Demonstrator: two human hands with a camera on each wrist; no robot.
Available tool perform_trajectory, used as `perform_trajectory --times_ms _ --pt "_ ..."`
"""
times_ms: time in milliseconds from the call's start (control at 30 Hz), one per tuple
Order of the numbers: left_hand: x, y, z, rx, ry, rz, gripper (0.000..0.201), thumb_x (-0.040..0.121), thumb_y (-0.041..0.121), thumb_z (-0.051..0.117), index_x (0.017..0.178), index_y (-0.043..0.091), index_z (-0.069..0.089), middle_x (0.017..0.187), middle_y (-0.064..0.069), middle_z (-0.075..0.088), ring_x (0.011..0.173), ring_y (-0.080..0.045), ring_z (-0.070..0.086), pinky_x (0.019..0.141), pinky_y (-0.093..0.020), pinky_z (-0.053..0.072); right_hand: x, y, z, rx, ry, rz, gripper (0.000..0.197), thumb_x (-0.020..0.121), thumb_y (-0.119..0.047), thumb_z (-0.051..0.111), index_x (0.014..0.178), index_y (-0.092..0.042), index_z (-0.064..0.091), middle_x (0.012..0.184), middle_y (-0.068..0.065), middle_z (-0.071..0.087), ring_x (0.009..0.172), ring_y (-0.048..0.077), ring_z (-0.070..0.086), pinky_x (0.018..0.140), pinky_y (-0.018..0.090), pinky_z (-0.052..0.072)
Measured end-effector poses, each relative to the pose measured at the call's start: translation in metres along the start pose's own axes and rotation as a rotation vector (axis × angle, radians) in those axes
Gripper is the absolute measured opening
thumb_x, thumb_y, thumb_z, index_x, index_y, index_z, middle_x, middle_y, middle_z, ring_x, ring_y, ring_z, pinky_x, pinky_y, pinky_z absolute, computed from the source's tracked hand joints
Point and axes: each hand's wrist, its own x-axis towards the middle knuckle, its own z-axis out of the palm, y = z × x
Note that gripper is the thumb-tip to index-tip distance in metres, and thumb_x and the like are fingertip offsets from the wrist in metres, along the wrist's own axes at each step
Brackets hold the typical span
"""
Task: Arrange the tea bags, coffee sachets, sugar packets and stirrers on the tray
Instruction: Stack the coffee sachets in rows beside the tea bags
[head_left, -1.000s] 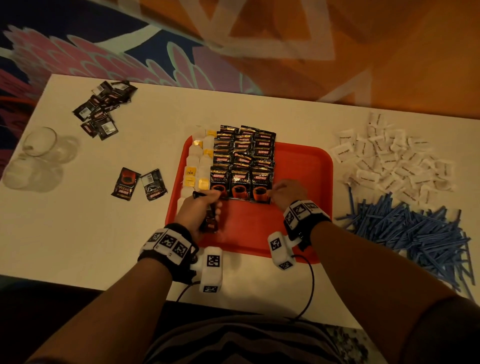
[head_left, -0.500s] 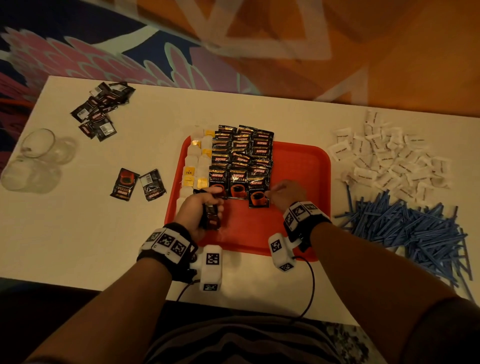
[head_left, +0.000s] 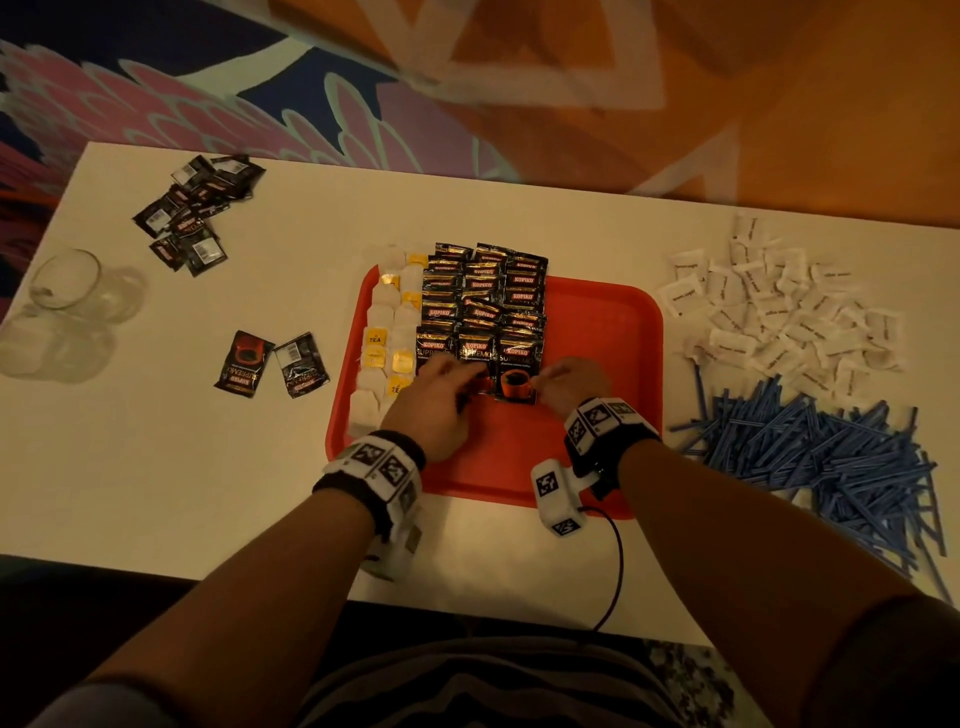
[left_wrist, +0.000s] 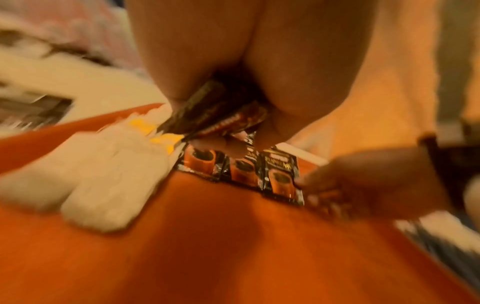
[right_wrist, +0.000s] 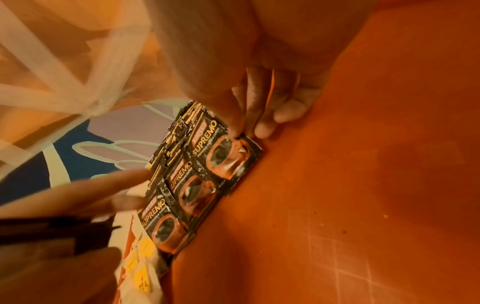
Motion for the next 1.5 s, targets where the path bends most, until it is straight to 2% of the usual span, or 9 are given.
perform_trajectory --times_ms 100,233,400,533,667,967,1267,1433,1500 --pt "0.009 0.009 0.01 0.389 -0.141 0.073 0.08 0.089 0.019 0.063 0.156 0.037 0.022 0.161 0.0 0.013 0.118 -0.026 0.055 0.082 -0.033 0.051 0.003 0.001 0.002 0.019 -0.006 -0.002 0.004 0.087 -0.023 0.07 0.089 -0.02 0.068 0.097 0.0 0.069 0.091 0.015 0.065 0.06 0.02 0.047" --pt "0.017 0.012 0.017 0.523 -0.211 0.014 0.078 0.094 0.03 0.057 0.156 0.042 0.011 0.165 0.0 0.001 0.119 -0.032 0.055 0.086 -0.042 0.053 0.006 0.003 0.006 0.074 0.001 0.016 0.006 0.086 -0.021 0.072 0.086 -0.019 0.066 0.097 0.002 0.069 0.09 0.016 0.066 0.067 0.025 0.054" --pt "0.025 0.011 0.021 0.572 -0.212 -0.004 0.078 0.095 0.029 0.056 0.156 0.043 0.009 0.165 -0.001 -0.002 0.126 -0.037 0.048 0.095 -0.047 0.05 0.01 0.003 0.005 -0.056 0.023 -0.023 0.018 0.087 -0.035 0.069 0.09 -0.018 0.066 0.089 -0.005 0.063 0.072 0.003 0.055 0.051 0.017 0.036" --pt "0.026 0.009 0.023 0.577 -0.189 0.009 0.078 0.095 0.032 0.056 0.156 0.043 0.009 0.164 -0.001 -0.001 0.124 -0.037 0.049 0.095 -0.047 0.051 0.012 -0.002 0.004 -0.159 0.032 -0.066 0.039 0.09 -0.054 0.058 0.092 -0.015 0.065 0.087 -0.003 0.06 0.088 0.014 0.056 0.062 0.025 0.035" --pt "0.025 0.006 0.026 0.554 -0.157 0.022 0.077 0.094 0.033 0.056 0.155 0.044 0.01 0.164 -0.001 0.001 0.118 -0.035 0.053 0.093 -0.047 0.052 0.012 -0.008 0.002 -0.168 0.032 -0.065 0.04 0.092 -0.05 0.057 0.094 -0.011 0.067 0.082 -0.002 0.059 0.078 0.012 0.053 0.05 0.02 0.028" --pt "0.022 0.003 0.026 0.529 -0.112 0.052 0.08 0.09 0.033 0.061 0.155 0.04 0.015 0.162 -0.002 0.006 0.115 -0.032 0.055 0.088 -0.042 0.053 0.011 -0.009 -0.003 -0.152 0.005 -0.042 0.037 0.091 -0.049 0.058 0.093 -0.013 0.066 0.084 -0.001 0.061 0.083 0.015 0.056 0.064 0.027 0.039" --pt "0.013 0.005 0.013 -0.089 0.04 -0.105 0.058 0.086 0.021 0.065 0.141 0.021 0.046 0.134 -0.004 0.039 0.116 -0.02 0.046 0.099 -0.032 0.044 0.001 -0.007 -0.009 -0.129 0.038 -0.043 0.04 0.091 -0.05 0.059 0.091 -0.011 0.065 0.082 -0.002 0.059 0.065 0.003 0.044 0.051 0.02 0.028" --pt "0.012 0.009 -0.004 -0.659 0.067 -0.312 0.029 0.094 0.008 0.055 0.12 0.019 0.052 0.104 -0.006 0.064 0.081 -0.017 0.06 0.071 -0.032 0.049 -0.007 -0.007 -0.016 -0.145 -0.007 -0.091 0.038 0.091 -0.052 0.057 0.091 -0.016 0.065 0.091 -0.001 0.065 0.094 0.019 0.06 0.084 0.035 0.049" --pt "0.008 0.011 -0.013 -0.934 0.008 -0.369 0.033 0.096 -0.004 0.05 0.124 0.014 0.051 0.097 -0.01 0.072 0.083 -0.022 0.069 0.079 -0.042 0.057 -0.014 -0.011 -0.019 -0.114 -0.046 -0.134 0.032 0.091 -0.049 0.058 0.092 -0.018 0.064 0.094 -0.002 0.067 0.093 0.018 0.062 0.086 0.037 0.051"
